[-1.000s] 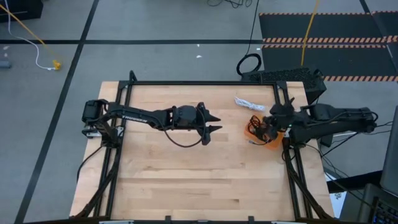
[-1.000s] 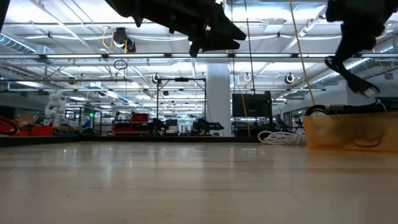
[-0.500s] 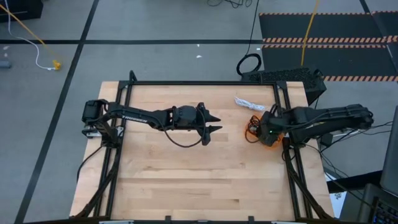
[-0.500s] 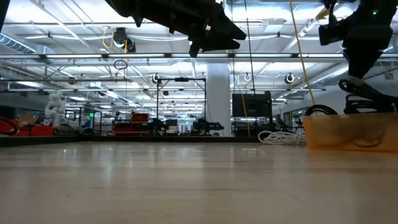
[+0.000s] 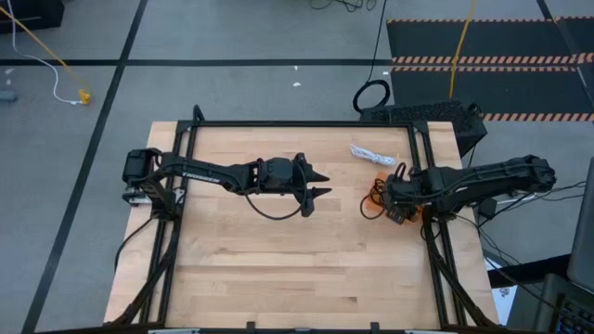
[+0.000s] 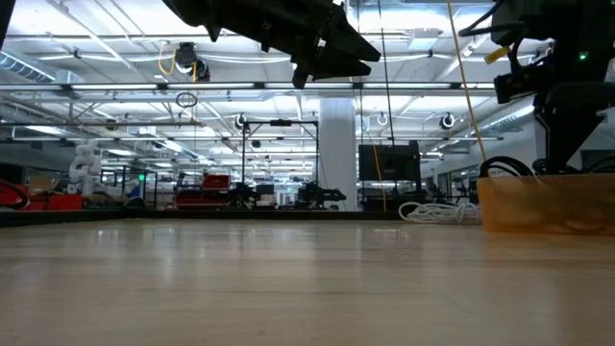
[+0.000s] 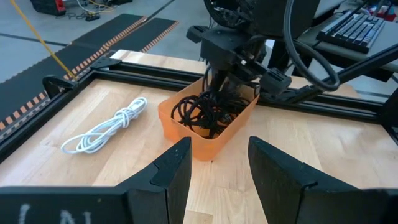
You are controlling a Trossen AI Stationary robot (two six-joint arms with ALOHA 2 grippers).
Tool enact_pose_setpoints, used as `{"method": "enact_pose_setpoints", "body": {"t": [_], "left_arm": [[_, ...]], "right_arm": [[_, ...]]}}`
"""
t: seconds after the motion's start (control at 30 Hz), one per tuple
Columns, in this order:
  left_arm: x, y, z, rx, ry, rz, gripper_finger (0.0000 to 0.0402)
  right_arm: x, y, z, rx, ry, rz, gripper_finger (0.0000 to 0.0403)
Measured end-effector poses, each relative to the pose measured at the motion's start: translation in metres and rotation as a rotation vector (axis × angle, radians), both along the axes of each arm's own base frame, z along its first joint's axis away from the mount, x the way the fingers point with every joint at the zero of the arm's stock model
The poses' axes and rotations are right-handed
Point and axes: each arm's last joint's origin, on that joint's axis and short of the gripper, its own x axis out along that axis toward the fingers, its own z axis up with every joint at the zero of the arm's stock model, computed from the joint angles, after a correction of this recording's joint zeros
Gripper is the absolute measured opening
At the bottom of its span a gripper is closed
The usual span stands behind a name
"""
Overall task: Pick and place USB-C Cables
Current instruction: Put the black charger cable into the orange bin, then adjust the orange bin
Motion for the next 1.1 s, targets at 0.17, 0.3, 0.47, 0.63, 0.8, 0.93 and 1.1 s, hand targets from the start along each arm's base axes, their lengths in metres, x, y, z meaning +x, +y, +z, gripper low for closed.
{"method": "enact_pose_setpoints", "body": {"t": [0.17,0.3,0.47,0.63,0.8,0.93,1.1], "left_arm": [[0.000,0.000,0.000,0.000,0.000,0.000,0.0161],[0.000,0.000,0.000,-0.001,0.001,0.000,0.0161],[0.000,0.000,-0.001,-0.003,0.007,0.000,0.0161],[-0.001,0.000,-0.003,-0.004,0.031,0.001,0.0161],[-0.001,0.000,-0.003,-0.004,0.031,0.001,0.0161],[-0.001,0.000,-0.003,-0.004,0.031,0.000,0.0161],[-0.001,0.000,-0.003,-0.003,0.030,0.000,0.0161]], "right_arm": [[0.005,0.003,0.000,0.088,-0.046,0.018,0.0096],[0.011,0.005,0.001,0.152,-0.099,0.052,0.0127],[0.014,0.006,0.002,0.163,-0.128,0.088,0.0146],[0.012,0.003,0.002,0.124,-0.120,0.049,0.0145],[0.009,0.003,0.008,0.112,-0.117,0.046,0.0140],[0.009,0.003,0.018,0.108,-0.167,0.051,0.0139],[0.014,-0.002,0.033,-0.056,-0.271,0.017,0.0138]]}}
